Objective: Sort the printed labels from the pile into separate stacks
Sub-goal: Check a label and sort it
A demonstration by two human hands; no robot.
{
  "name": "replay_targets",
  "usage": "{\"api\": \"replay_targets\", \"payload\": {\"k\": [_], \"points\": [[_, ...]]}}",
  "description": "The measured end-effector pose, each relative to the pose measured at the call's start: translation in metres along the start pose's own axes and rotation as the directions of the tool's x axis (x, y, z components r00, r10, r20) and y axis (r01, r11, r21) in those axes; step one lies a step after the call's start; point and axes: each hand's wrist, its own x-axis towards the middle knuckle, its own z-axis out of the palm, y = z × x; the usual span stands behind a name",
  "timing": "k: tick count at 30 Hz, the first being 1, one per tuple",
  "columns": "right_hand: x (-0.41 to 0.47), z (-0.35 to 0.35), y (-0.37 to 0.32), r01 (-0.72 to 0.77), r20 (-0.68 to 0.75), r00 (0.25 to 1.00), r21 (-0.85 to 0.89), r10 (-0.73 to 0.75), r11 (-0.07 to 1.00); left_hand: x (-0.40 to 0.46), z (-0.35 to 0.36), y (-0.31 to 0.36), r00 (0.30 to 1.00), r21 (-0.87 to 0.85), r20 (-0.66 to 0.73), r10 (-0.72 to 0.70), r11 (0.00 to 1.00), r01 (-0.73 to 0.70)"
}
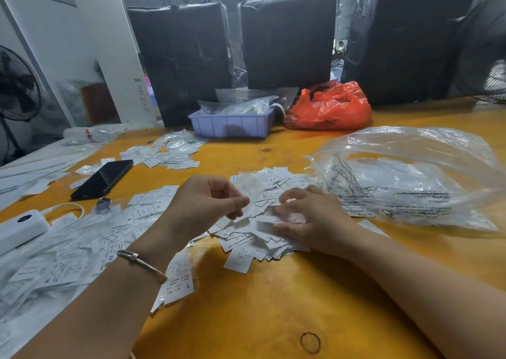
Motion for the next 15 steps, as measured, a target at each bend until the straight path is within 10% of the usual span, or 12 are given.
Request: {"api": "replay_targets", "payload": {"k": [15], "points": [[-0.01,-0.011,0.003,0.087,-0.461,0.888,0.166,0.0,0.982,0.001,0.001,-0.003,0.999,0.018,0.029,0.015,1.0,-0.015]]}}
